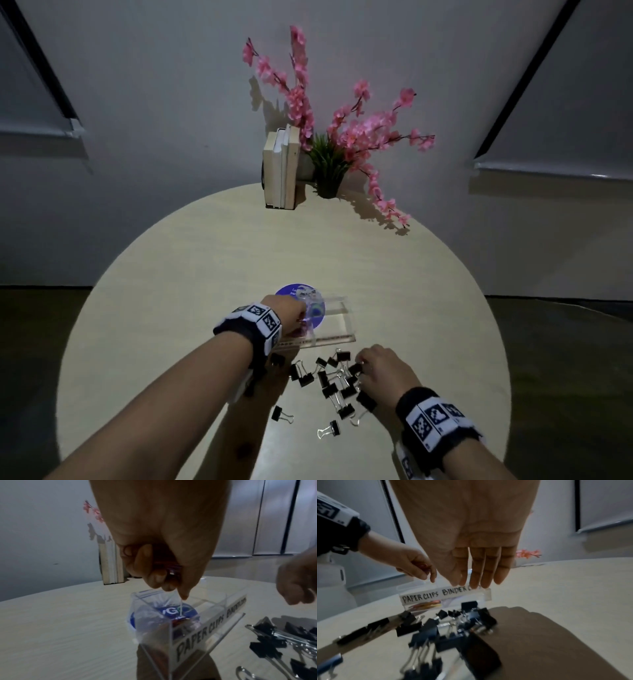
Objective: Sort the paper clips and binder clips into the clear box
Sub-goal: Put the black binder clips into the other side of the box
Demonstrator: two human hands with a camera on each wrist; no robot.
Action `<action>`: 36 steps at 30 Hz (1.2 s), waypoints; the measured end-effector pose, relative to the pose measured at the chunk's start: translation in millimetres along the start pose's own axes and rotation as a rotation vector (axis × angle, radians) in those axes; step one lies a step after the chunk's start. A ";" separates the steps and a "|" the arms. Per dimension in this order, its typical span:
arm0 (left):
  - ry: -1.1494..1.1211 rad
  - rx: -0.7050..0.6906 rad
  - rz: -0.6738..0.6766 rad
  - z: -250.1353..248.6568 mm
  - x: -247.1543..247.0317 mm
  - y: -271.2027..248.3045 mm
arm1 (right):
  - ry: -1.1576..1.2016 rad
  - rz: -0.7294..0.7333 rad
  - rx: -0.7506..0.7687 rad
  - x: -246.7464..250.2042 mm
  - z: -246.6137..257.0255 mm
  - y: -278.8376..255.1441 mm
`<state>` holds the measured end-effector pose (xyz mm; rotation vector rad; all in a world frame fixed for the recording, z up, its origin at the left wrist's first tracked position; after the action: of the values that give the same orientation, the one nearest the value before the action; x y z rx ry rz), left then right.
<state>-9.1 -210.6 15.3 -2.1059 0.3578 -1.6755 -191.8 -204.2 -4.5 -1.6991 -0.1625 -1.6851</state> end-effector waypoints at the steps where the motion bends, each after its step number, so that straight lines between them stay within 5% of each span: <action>1: 0.004 -0.004 0.004 -3.6 -2.5 4.2 | -0.009 0.021 -0.012 -5.8 -4.7 -4.0; 16: -0.141 -0.036 -0.295 6.8 -1.7 -36.0 | 0.150 0.113 -0.123 -47.7 6.2 -9.1; 23: -0.273 0.128 -0.388 56.5 -62.8 -97.0 | 0.216 0.116 -0.112 -48.5 21.6 -4.0; 31: -0.405 0.214 -0.160 46.4 -109.3 -90.5 | 0.138 0.224 -0.120 -52.0 26.3 -1.0; 36: -0.543 0.221 -0.219 37.2 -111.8 -76.1 | 0.171 0.181 -0.122 -48.6 27.8 0.4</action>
<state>-4.4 -87.3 -51.4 -2.3738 -0.2206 -1.1099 -175.4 -169.9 -45.5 -1.5951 0.1723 -1.7217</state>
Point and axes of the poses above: each hand's wrist, its own y-axis towards the middle knuckle, its own x-axis out of the back of the hand, z = x × y, the point moved 9 cm from there along y, towards the middle knuckle, and after that the axes turned 11 degrees about -y, right-handed, at the moved point
